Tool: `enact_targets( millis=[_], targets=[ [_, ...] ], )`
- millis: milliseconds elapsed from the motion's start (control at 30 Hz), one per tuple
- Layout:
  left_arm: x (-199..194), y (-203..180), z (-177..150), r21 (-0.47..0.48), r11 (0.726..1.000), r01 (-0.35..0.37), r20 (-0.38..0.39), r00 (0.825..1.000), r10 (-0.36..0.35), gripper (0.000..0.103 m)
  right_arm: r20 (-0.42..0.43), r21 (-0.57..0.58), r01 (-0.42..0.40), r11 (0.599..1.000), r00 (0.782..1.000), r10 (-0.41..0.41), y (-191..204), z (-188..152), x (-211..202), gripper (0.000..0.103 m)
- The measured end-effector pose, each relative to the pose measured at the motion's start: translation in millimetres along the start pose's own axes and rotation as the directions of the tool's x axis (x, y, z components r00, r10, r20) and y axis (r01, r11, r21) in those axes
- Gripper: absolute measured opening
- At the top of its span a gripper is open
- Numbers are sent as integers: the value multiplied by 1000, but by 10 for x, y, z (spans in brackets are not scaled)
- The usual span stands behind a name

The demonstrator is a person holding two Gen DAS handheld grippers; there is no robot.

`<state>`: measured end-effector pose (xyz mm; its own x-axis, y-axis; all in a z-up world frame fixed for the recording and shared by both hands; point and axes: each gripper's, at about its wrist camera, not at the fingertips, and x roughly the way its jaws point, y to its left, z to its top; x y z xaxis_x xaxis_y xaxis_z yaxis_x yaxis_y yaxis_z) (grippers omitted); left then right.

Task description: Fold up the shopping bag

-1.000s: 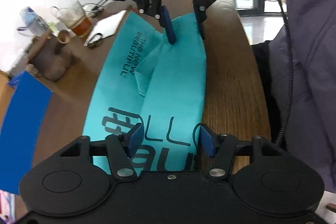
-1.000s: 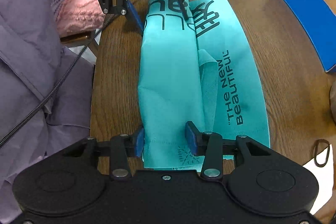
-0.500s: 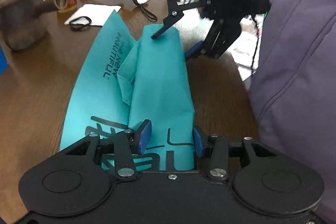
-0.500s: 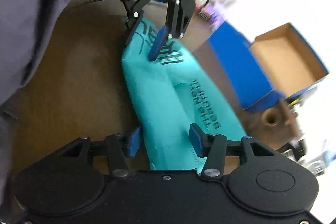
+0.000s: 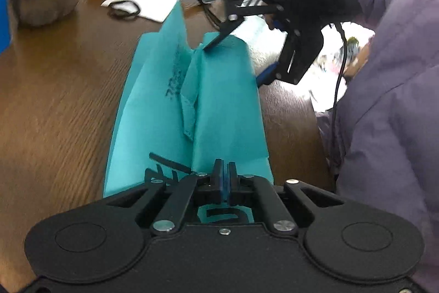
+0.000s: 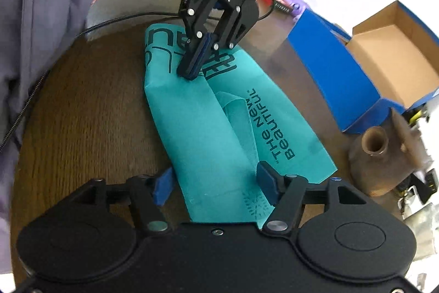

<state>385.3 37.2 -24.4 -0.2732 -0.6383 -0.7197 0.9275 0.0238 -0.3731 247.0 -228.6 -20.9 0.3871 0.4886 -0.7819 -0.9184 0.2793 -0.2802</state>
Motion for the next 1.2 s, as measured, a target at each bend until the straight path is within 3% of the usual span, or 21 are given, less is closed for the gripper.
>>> enact_targets(
  millis=[167, 233, 300, 333, 367, 467, 500, 533, 633, 767, 800, 900, 967, 1067, 1200],
  targets=[
    [-60, -227, 59, 151, 985, -89, 6, 996, 89, 6, -46, 131, -40, 991, 998, 46, -144, 41, 82, 54],
    [-90, -371, 37, 217, 966, -142, 26, 990, 140, 15, -55, 191, -37, 981, 997, 48, -150, 57, 123, 52],
    [-103, -475, 25, 260, 950, -172, 39, 985, 168, 48, -64, 231, -33, 972, 997, 49, -106, 85, 145, 51],
    [-103, -590, -9, 310, 934, -180, 33, 983, 179, 58, -71, 244, -35, 969, 996, 54, -90, 102, 148, 50],
    [-71, -700, -73, 381, 903, -197, 18, 978, 206, 76, -79, 249, -34, 968, 995, 55, -73, 118, 152, 50],
    [20, -954, -319, 571, 775, -270, 22, 949, 315, 81, -97, 275, -30, 961, 994, 59, -57, 122, 134, 50],
    [2, -955, -345, 570, 773, -280, 36, 948, 317, 80, -100, 281, -30, 959, 993, 60, -52, 109, 132, 50],
    [-23, -932, -342, 553, 782, -288, 40, 946, 320, 79, -107, 290, -30, 957, 992, 64, -52, 105, 132, 50],
    [-88, -830, -340, 542, 772, -332, 60, 932, 358, 69, -117, 320, -44, 946, 989, 86, -89, 105, 125, 50],
    [-153, -698, -384, 531, 788, -310, 77, 944, 320, 65, -69, 428, -101, 898, 987, 143, -250, 32, 104, 51],
    [-173, -674, -399, 526, 796, -301, 81, 949, 306, 53, -59, 442, -108, 890, 987, 149, -256, 20, 87, 51],
    [-183, -568, -409, 480, 831, -282, 103, 959, 266, 46, -34, 491, -120, 863, 987, 156, -282, 8, 56, 51],
    [-238, -392, -403, 419, 882, -217, 105, 976, 190, 46, -44, 470, -70, 880, 994, 103, -150, 104, -7, 52],
    [-330, -106, -389, 323, 942, -94, 117, 991, 59, 45, -7, 458, 59, 887, 998, -63, 180, 112, -61, 60],
    [-365, 10, -372, 296, 955, -21, 117, 993, -14, 45, 21, 386, 196, 901, 975, -222, 539, 75, -67, 61]
  ],
)
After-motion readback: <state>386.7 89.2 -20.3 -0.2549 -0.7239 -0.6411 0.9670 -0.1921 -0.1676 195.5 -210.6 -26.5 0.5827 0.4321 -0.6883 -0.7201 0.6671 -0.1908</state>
